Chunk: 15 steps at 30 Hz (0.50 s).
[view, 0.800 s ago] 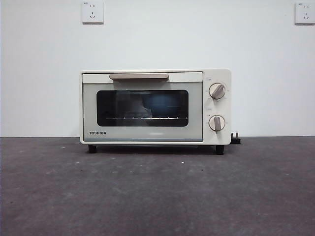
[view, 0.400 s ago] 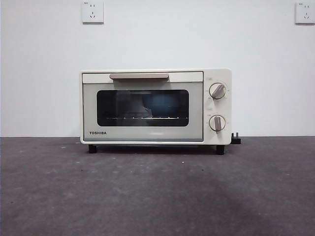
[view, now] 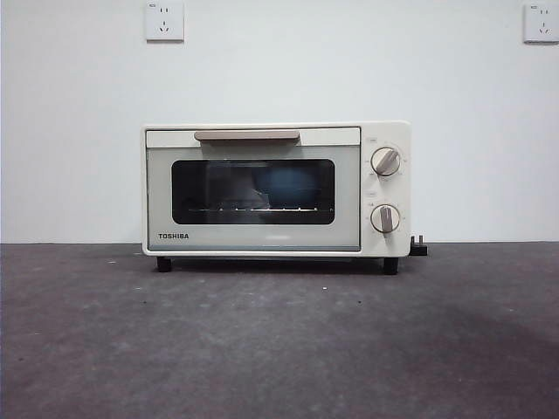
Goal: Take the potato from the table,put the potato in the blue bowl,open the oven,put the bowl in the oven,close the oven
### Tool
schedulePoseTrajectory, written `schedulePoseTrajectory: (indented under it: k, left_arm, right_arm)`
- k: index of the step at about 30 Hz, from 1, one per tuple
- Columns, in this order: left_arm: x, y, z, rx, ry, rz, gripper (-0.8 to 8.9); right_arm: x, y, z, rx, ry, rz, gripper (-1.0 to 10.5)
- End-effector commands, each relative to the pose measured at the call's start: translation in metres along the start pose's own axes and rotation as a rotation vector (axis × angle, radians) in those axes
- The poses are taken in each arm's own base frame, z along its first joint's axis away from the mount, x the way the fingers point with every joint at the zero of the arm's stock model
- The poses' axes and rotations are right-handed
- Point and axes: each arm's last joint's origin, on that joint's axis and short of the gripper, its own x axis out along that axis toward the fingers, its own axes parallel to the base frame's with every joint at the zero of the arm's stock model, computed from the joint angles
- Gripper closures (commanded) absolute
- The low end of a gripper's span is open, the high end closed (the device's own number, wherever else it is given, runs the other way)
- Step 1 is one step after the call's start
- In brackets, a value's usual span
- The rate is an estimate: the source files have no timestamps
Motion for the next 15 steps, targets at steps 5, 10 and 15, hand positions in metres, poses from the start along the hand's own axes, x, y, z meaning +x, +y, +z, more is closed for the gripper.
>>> schedulePoseTrajectory:
  k: [5, 10, 15]
  left_arm:
    - [0.001, 0.0, -0.002, -0.006, 0.001, -0.001, 8.18]
    - [0.001, 0.0, -0.003, -0.006, 0.002, -0.001, 8.18]
    - [0.001, 0.0, -0.002, -0.006, 0.002, -0.001, 8.18]
  right_arm:
    - [-0.004, 0.0, -0.022, 0.006, 0.006, -0.008, 9.5]
    - [-0.004, -0.001, -0.028, 0.01, 0.064, -0.036, 9.5]
    - [-0.005, -0.001, -0.035, 0.008, 0.137, -0.038, 9.5]
